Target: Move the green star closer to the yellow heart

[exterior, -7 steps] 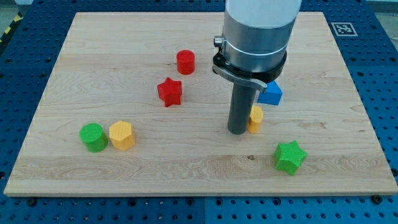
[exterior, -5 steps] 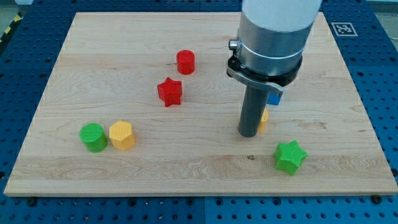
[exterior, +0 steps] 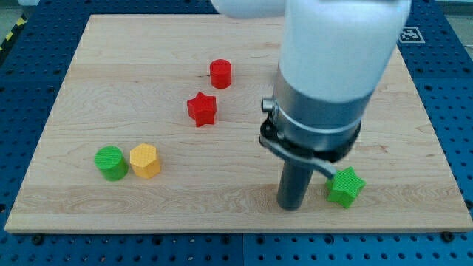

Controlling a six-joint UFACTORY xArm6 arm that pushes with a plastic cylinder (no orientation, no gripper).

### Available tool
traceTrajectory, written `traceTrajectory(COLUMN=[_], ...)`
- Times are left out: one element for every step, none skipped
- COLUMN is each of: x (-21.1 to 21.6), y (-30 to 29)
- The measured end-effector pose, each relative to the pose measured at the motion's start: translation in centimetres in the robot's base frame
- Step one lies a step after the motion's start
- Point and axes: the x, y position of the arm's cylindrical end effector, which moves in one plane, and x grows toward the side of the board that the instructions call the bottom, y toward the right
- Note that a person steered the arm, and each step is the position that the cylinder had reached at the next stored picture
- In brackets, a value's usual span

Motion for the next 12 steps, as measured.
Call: traceTrajectory(x=[1.5, 1.6, 1.6, 1.6, 1.6, 1.6, 1.6, 1.6, 1.5, 0.6, -0.9, -1.7], y=[1.4, 6.2, 13.4, 15.7, 14.2, 12.1, 10.8, 10.7, 10.8, 10.9, 10.2, 8.0])
